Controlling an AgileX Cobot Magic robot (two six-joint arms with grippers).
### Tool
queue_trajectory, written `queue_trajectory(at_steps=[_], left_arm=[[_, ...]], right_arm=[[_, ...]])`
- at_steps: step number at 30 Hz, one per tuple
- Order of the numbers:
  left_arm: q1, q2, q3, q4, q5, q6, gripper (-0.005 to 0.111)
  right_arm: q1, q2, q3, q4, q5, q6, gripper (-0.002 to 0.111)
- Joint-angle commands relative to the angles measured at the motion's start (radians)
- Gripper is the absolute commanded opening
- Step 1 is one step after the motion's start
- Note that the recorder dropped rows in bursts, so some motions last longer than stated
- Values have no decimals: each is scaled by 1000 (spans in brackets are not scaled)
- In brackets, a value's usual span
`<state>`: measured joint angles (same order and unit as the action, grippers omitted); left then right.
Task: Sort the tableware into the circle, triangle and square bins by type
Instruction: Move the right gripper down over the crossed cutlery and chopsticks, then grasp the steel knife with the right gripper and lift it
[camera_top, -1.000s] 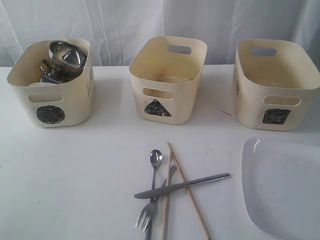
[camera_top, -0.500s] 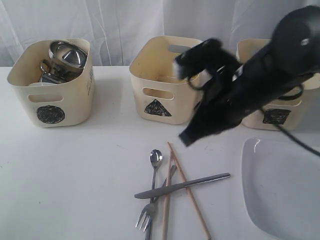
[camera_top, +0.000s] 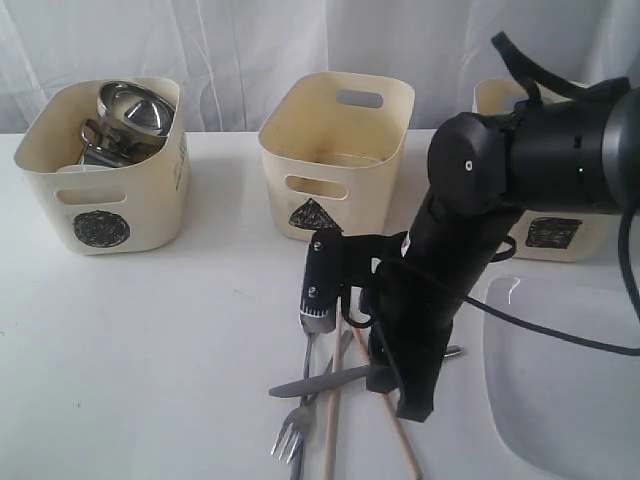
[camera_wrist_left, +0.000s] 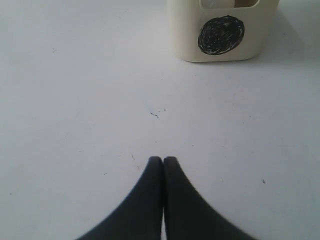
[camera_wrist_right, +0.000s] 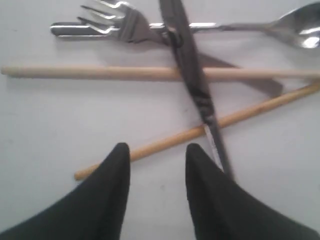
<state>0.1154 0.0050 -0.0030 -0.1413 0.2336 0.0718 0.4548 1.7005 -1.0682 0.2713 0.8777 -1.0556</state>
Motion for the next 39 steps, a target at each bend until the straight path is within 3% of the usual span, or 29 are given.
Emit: queue_trajectory(at_steps=[1, 14, 27, 34, 39], left_arm=[[1, -5, 3, -7, -1, 6, 1], [1, -5, 3, -7, -1, 6, 1], [1, -5, 3, -7, -1, 6, 1], [1, -5, 3, -7, -1, 6, 1], [1, -5, 3, -7, -1, 6, 1]], right_arm=[[3, 29, -7, -46, -137, -63, 39], [1, 121, -7, -223, -167, -66, 39], [-12, 207, -7, -227, -167, -66, 37], [-12, 220, -7, -221, -113, -66, 1], [-12, 198, -7, -219, -64, -66, 0]])
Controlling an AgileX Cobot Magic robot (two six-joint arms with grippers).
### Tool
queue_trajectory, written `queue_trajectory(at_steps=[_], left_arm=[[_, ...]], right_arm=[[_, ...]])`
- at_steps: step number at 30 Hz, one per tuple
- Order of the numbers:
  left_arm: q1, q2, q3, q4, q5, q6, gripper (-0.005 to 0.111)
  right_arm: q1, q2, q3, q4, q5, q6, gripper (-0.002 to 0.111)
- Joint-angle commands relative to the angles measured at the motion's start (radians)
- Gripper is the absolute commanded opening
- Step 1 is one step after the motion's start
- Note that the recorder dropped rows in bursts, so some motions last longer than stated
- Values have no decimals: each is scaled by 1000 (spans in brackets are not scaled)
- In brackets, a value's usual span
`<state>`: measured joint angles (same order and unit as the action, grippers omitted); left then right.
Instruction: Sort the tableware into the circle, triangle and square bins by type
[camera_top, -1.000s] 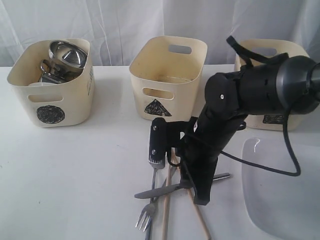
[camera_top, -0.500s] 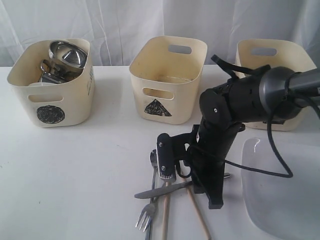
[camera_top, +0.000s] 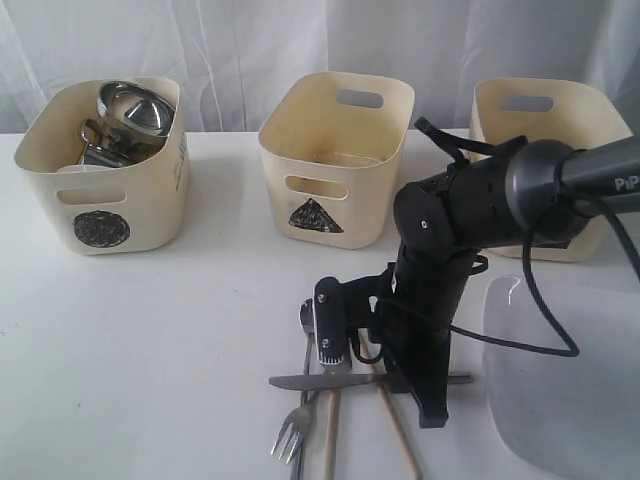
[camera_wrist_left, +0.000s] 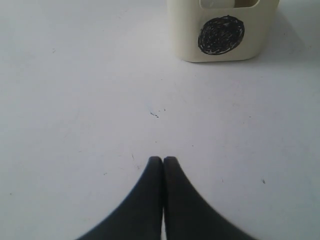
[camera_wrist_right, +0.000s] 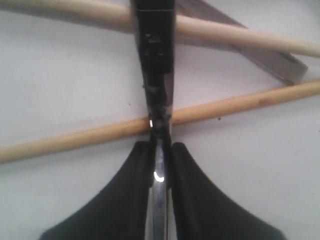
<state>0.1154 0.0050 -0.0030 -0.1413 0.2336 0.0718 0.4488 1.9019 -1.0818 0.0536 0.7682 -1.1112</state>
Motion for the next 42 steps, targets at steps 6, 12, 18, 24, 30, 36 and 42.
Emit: queue_trajectory(at_steps=[6, 12, 18, 24, 30, 36, 42], left_arm=[[1, -5, 3, -7, -1, 6, 1], [1, -5, 3, -7, -1, 6, 1], [1, -5, 3, -7, -1, 6, 1], [1, -5, 3, -7, -1, 7, 1], [1, -5, 3, -7, -1, 7, 1], [1, -5, 3, -7, -1, 7, 1], [1, -5, 3, -7, -1, 7, 1]], right_arm=[[-6, -160, -3, 43, 46, 92, 0], [-6, -341, -34, 293, -9, 94, 0], [-11, -392, -175, 674, -647, 94, 0], [-11, -198, -196, 726, -1086, 130, 0], [-15, 2, -321, 709, -1137, 151, 0], [-22, 71, -359, 717, -1189, 185, 5], [-22, 85, -359, 762, -1189, 195, 20]])
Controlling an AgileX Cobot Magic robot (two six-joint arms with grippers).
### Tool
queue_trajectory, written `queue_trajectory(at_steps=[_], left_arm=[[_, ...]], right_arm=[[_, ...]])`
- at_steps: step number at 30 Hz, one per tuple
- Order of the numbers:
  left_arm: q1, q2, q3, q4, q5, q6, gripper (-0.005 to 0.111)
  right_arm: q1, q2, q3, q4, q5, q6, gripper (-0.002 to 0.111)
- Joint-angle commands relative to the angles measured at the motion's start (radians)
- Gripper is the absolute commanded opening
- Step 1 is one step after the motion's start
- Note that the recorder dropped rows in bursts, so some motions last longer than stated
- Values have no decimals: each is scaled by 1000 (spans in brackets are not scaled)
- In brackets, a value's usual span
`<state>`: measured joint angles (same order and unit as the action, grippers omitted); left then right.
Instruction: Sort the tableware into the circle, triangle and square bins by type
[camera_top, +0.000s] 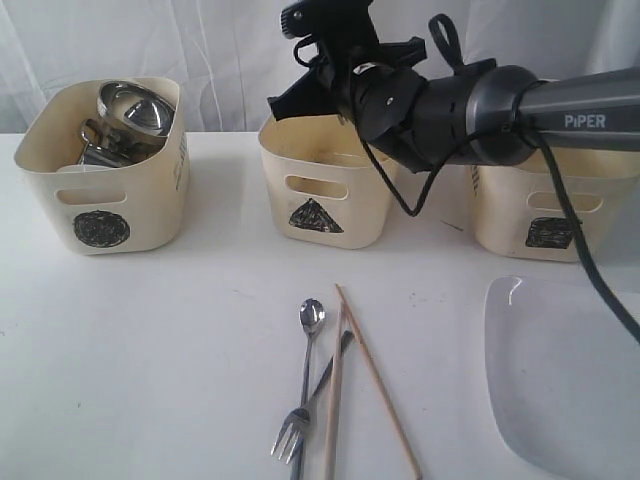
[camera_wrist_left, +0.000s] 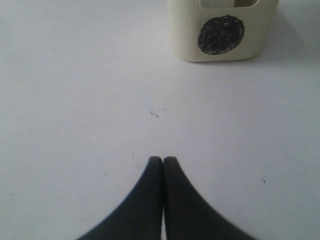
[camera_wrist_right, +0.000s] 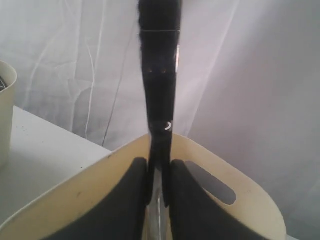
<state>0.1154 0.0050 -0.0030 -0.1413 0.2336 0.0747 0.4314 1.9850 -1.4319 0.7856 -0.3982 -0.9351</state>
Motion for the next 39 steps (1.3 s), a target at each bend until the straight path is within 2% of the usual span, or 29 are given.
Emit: queue_trajectory(at_steps=[1, 10, 12, 15, 19, 22, 24, 29, 32, 35, 39], left_arm=[[1, -5, 3, -7, -1, 4, 1], [1, -5, 3, -7, -1, 4, 1], [1, -5, 3, -7, -3, 4, 1], [1, -5, 3, -7, -3, 4, 1], [1, -5, 3, -7, -3, 4, 1], [1, -5, 3, -7, -3, 4, 1], [1, -5, 3, -7, -3, 4, 1], [1, -5, 3, -7, -3, 4, 1], [1, -5, 3, -7, -3, 4, 1], [1, -5, 3, -7, -3, 4, 1], [1, -5, 3, -7, -3, 4, 1]], right_arm=[[-4, 2, -9, 29, -21, 21, 21], [-4, -64, -9, 41, 51, 21, 21], [-4, -108, -9, 68, 148, 21, 20], [-4, -189, -9, 85, 406, 23, 16], [-4, -275, -9, 85, 776, 57, 0], [11, -292, -9, 29, 958, 191, 0], [39, -292, -9, -101, 1035, 326, 0], [218, -286, 30, -825, 1165, 1018, 0], [302, -283, 58, -1074, 1268, 1241, 0], [330, -282, 75, -1059, 1293, 1280, 0], [333, -270, 79, -893, 1332, 1279, 1]])
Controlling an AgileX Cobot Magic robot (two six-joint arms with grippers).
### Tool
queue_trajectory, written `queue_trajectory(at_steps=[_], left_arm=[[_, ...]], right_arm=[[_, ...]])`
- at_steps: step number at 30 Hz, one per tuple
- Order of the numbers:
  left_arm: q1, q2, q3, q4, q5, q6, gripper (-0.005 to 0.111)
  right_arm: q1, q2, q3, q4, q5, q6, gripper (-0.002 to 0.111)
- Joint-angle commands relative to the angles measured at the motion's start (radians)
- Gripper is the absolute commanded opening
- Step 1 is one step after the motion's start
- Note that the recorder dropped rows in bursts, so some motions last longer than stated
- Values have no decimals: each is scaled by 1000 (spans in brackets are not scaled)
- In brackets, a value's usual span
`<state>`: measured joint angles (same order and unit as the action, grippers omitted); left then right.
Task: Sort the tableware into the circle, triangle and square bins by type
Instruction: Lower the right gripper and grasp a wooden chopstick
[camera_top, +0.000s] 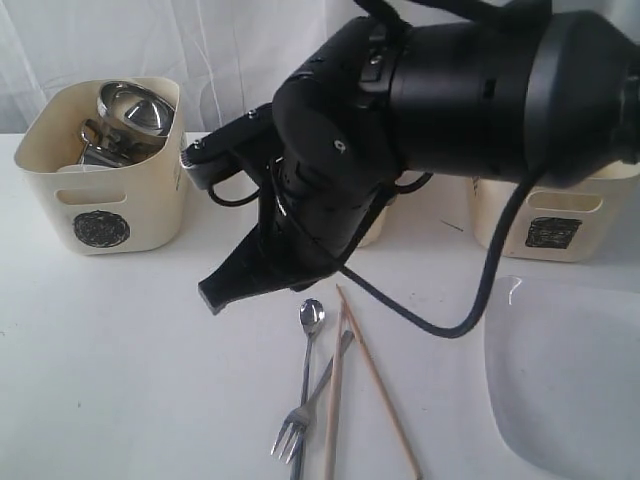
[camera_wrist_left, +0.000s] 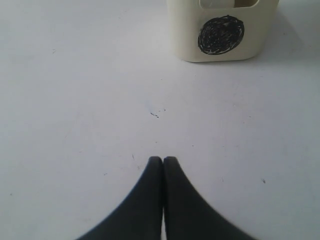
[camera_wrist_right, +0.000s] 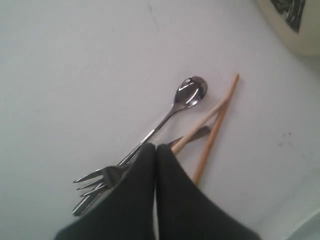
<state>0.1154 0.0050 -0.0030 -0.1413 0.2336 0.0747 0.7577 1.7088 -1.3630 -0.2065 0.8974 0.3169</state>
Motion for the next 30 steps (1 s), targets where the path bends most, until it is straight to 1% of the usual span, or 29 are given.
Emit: queue_trajectory(at_steps=[1, 4, 8, 10, 15, 17, 19, 20, 22, 23, 24, 26, 28, 30], left_arm=[[1, -5, 3, -7, -3, 4, 1], [1, -5, 3, -7, -3, 4, 1], [1, -5, 3, -7, -3, 4, 1], [1, -5, 3, -7, -3, 4, 1], [1, -5, 3, -7, -3, 4, 1], [1, -5, 3, -7, -3, 4, 1], [1, -5, 3, -7, -3, 4, 1], [1, -5, 3, -7, -3, 4, 1], [1, -5, 3, -7, -3, 4, 1], [1, -5, 3, -7, -3, 4, 1], [1, -5, 3, -7, -3, 4, 1], [1, -5, 3, -7, -1, 4, 1], [1, -5, 3, -7, -1, 4, 1], [1, -5, 3, -7, -1, 4, 1]], right_arm=[[7, 13, 11, 118, 51, 26, 3], [7, 52, 20, 148, 97, 24, 15], [7, 126, 26, 179, 159, 24, 36], [7, 167, 26, 169, 147, 26, 43], [5, 200, 26, 96, 132, 117, 43], [-13, 207, 26, 72, 134, 177, 43], [-43, 215, 26, 93, 122, 214, 43], [-69, 225, 26, 157, 100, 198, 42], [-93, 241, 26, 285, 66, 84, 41], [-93, 248, 26, 274, 63, 82, 41], [-97, 254, 26, 231, 61, 122, 41], [-101, 263, 26, 193, 54, 161, 38], [-107, 282, 26, 193, 35, 161, 34], [-114, 308, 26, 193, 35, 163, 33]])
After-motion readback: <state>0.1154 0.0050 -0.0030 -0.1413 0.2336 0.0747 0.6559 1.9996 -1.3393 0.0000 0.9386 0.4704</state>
